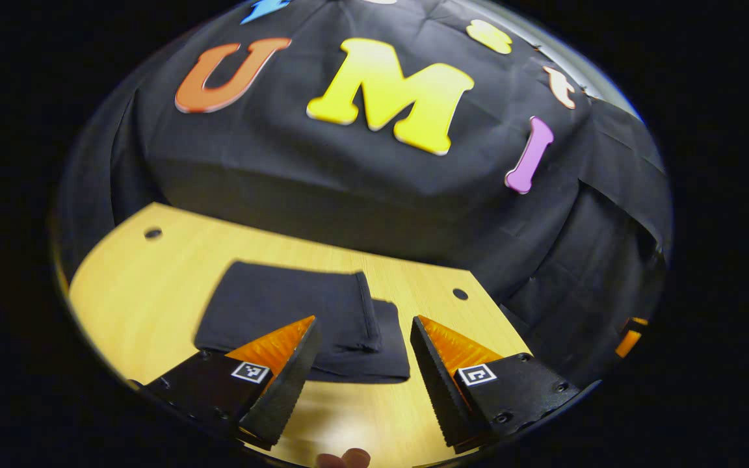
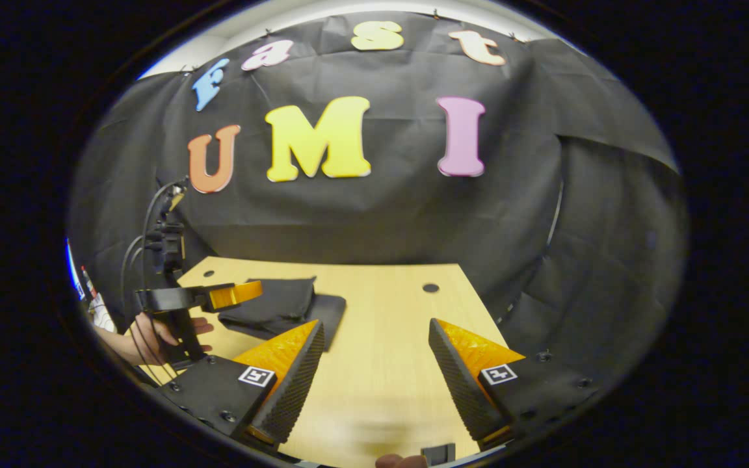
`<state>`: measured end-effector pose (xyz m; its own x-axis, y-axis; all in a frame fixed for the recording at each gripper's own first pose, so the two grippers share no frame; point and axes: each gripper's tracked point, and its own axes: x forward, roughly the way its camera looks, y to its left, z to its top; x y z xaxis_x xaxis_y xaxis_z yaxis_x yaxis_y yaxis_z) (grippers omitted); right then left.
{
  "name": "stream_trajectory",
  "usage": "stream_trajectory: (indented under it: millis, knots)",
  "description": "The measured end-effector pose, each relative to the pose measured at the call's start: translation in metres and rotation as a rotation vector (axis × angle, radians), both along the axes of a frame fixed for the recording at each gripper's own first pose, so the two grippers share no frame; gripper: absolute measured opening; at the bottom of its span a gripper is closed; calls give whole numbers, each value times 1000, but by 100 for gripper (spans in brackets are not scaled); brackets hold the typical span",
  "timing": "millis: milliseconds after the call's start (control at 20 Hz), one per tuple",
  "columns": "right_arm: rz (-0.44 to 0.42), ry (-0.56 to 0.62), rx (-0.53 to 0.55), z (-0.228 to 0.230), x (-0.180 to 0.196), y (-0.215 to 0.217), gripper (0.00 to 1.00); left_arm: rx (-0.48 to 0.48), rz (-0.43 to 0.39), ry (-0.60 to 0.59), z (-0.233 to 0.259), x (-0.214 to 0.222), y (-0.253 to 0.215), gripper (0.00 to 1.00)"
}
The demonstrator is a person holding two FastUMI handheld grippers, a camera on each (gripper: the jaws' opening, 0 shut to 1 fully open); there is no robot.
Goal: Grasp the waist and the cuffs of the jeans and fold them to make the two legs overlap; first hold the waist and fold one-third of the jeans toward the cuffs, then hold the cuffs and fold the remaining one-third in the same direction to finish folding.
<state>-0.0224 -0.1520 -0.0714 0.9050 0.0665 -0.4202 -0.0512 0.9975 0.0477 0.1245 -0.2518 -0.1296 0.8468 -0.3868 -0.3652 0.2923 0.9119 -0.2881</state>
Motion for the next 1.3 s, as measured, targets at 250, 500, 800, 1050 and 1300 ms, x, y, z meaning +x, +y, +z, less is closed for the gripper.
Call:
stream_trajectory:
  millis: [250, 500, 800, 1050, 1300]
  knots:
    - [76, -180, -13, 55, 44, 57, 96, 100, 117, -257, 110, -7, 61, 99]
    - [51, -289, 42, 107, 57, 88, 95, 157, 256, -382, 177, -37, 117, 98]
    - [2, -415, 25, 130, 41, 104, 95, 168, 303, -408, 186, -62, 127, 98]
    - [-12, -416, -23, 119, 29, 107, 95, 170, 301, -422, 185, -71, 133, 100]
    - [-28, -387, -11, 112, 26, 109, 98, 166, 296, -408, 178, -74, 135, 98]
